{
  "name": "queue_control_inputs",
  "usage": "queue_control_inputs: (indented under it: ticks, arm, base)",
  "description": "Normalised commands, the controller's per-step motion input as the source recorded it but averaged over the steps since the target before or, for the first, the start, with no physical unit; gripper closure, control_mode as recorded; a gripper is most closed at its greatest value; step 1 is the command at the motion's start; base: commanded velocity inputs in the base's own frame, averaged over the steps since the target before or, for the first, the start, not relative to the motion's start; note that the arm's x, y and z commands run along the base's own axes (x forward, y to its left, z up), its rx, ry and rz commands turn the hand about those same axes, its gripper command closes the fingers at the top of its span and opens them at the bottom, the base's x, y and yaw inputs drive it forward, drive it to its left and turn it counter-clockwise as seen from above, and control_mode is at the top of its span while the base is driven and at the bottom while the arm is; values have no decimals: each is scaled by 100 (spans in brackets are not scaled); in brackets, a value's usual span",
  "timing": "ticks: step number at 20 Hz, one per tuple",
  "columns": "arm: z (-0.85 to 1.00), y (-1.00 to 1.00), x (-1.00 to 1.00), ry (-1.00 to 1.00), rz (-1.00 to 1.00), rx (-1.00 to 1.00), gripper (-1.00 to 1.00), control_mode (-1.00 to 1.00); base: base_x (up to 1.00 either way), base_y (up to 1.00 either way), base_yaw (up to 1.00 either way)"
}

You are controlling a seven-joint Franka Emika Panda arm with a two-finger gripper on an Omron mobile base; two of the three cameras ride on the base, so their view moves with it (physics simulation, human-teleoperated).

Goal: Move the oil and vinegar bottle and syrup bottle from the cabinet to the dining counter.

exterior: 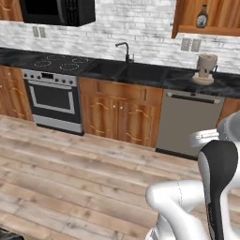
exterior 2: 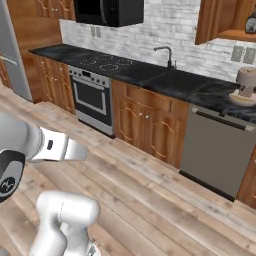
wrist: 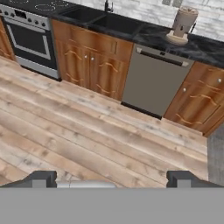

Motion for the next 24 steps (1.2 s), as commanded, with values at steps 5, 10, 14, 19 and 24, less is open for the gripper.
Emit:
queue_control_inputs:
  ticks: [5,10,14,19,24]
  arm:
    - [0,0,0,0,0,0,-100,100]
    - [0,0,0,0,0,0,-100,100]
    - [0,0,0,0,0,0,-100,100]
    - [0,0,0,0,0,0,-100,100]
    - [0,0,0,0,0,0,-100,100]
  base:
    - [54,-44,-16]
    - [54,-35,-18]
    - [55,-20,-22]
    - [55,-10,-24]
    - [59,0,-27]
